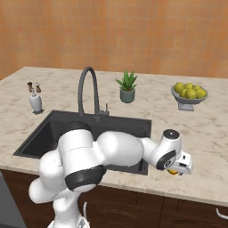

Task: Put the colander in the sink, put the tangerine, mango in the colander, and turn on the sink faucet and pour water over the colander.

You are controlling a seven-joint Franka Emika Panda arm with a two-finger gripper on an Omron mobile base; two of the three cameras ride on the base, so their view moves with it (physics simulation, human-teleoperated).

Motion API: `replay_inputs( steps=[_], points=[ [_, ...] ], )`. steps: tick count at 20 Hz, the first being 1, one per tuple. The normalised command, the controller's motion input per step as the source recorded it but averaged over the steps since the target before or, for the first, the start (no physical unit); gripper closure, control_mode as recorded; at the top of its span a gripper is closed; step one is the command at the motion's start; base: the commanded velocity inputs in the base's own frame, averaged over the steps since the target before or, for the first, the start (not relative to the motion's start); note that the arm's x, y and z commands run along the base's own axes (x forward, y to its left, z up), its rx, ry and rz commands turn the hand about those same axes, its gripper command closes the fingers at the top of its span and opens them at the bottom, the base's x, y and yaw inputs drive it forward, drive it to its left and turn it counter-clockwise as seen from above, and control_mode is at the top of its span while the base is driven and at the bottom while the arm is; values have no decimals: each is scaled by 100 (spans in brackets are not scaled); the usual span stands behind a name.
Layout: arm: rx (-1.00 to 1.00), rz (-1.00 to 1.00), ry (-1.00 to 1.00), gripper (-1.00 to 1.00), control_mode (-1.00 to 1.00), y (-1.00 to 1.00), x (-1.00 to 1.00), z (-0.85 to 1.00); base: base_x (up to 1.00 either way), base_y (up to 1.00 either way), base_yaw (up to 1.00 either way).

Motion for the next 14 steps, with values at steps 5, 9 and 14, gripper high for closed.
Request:
replay_inputs(
  steps=[5,9,14],
  points=[
    [0,0,0,-100,-100,-27,23,-9,0,0,0],
    [0,-1,0,100,-100,-6,3,-17,0,0,0],
    [1,-6,1,100,-100,0,-21,-16,0,0,0]
  ],
)
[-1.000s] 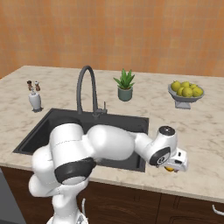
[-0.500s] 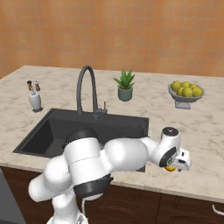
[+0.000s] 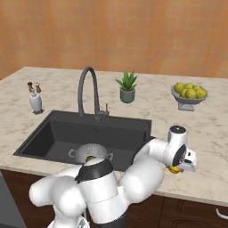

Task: Put the colander in the sink, put the tangerine, mango in the colander, and turn on the sink faucet and pour water over the colander.

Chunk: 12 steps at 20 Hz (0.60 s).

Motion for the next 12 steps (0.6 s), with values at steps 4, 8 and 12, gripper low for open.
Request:
replay_inputs(
  steps=[4,8,12],
  points=[
    [1,0,-21,100,-100,15,-72,9,0,0,0],
    [0,5,-29,100,-100,45,-86,58,0,0,0],
    [-6,14,-28,100,-100,88,-66,98,0,0,0]
  ],
)
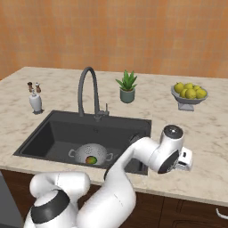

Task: Put the colander in the sink, put the tangerine, mango in the colander, and turn on the sink faucet and pour water over the colander.

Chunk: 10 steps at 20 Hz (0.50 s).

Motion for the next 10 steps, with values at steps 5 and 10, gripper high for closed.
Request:
replay_inputs(
  steps=[5,10],
  points=[
    [-3,18,-37,100,-100,99,-33,71,0,0,0],
    [-3,54,-7,100,-100,79,-1,42,0,0,0]
  ],
)
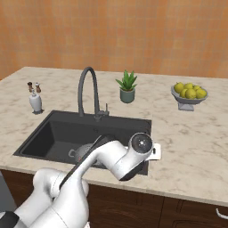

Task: Put the colander in the sink, put the tangerine, mango in the colander, and turn on the sink faucet and pour water over the colander.

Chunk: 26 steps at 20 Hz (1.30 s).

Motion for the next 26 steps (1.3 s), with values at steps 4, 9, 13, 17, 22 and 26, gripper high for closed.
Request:
replay_inputs(
  steps=[4,9,13,17,22,26],
  points=[
    [-8,64,16,100,-100,45,2,39,0,0,0],
    [-1,60,1,100,-100,19,14,18,0,0,0],
    [2,45,-20,100,-100,18,39,7,0,0,0],
    [1,36,-9,100,-100,38,68,9,0,0,0],
    [-5,15,-2,100,-100,79,46,13,0,0,0],
    [0,14,-30,100,-100,53,8,-3,0,0,0]
  ],
)
